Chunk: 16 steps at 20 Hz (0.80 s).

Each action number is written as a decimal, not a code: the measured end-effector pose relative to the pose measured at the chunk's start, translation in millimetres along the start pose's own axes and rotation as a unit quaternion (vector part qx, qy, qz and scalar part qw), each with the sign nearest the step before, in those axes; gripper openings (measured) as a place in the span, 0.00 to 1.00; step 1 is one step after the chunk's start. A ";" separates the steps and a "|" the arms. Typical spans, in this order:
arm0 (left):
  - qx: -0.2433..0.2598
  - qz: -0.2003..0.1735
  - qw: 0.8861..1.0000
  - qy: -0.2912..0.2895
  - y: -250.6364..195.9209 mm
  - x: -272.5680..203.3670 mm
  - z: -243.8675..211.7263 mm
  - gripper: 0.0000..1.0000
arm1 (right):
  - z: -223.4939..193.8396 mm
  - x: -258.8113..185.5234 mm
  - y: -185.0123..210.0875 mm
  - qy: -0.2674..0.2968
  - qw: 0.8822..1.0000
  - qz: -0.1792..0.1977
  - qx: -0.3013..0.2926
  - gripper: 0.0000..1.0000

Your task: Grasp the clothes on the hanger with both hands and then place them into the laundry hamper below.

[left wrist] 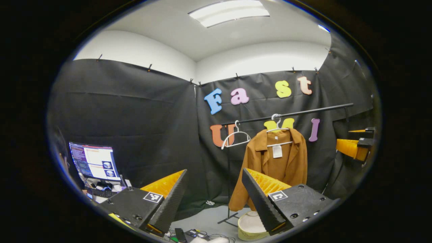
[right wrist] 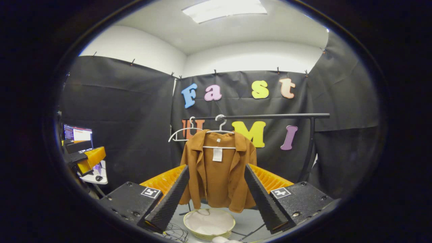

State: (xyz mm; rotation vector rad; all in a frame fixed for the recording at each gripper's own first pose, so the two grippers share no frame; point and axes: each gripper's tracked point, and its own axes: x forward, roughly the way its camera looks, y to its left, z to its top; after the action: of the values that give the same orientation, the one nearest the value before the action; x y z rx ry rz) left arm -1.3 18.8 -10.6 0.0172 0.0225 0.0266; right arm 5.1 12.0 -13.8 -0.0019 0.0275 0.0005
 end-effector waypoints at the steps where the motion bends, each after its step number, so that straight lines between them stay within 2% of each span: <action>1: 0.002 0.001 1.000 -0.001 2.2 0.8 -1.5 0.99 | -1.7 1.9 -0.5 0.002 1.000 -0.003 0.000 1.00; 10: -0.002 -0.023 1.000 0.000 -9.4 14.4 -6.8 0.99 | -15.3 5.2 -15.2 0.016 0.999 -0.036 -0.002 1.00; 16: 0.000 -0.043 0.999 0.009 -27.4 30.9 -20.1 0.99 | -31.6 27.0 -36.2 0.034 0.998 -0.061 -0.001 1.00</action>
State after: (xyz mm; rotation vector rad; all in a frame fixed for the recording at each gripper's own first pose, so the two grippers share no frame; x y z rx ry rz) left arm 29.8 -7.4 -31.9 0.0168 0.0407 -0.0592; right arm 31.2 -24.2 -46.1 -0.0062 0.0957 -0.1221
